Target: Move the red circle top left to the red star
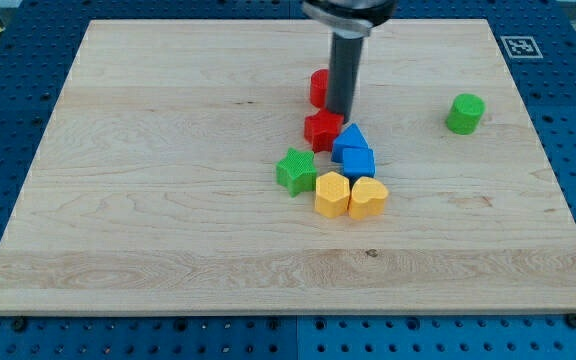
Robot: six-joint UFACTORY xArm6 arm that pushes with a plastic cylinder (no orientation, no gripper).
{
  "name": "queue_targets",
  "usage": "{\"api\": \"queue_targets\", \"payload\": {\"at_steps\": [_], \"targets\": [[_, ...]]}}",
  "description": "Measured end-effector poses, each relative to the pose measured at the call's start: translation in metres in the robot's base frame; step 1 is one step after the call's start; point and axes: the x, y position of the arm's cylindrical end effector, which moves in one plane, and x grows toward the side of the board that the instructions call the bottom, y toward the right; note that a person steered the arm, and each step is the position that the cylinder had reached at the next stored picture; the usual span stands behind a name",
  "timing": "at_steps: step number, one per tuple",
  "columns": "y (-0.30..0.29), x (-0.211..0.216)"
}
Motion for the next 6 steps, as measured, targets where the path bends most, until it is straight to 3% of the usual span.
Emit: {"api": "queue_targets", "payload": {"at_steps": [2,5,6], "targets": [[-0.034,-0.015],[0.068,-0.019],[0.066,-0.054]]}}
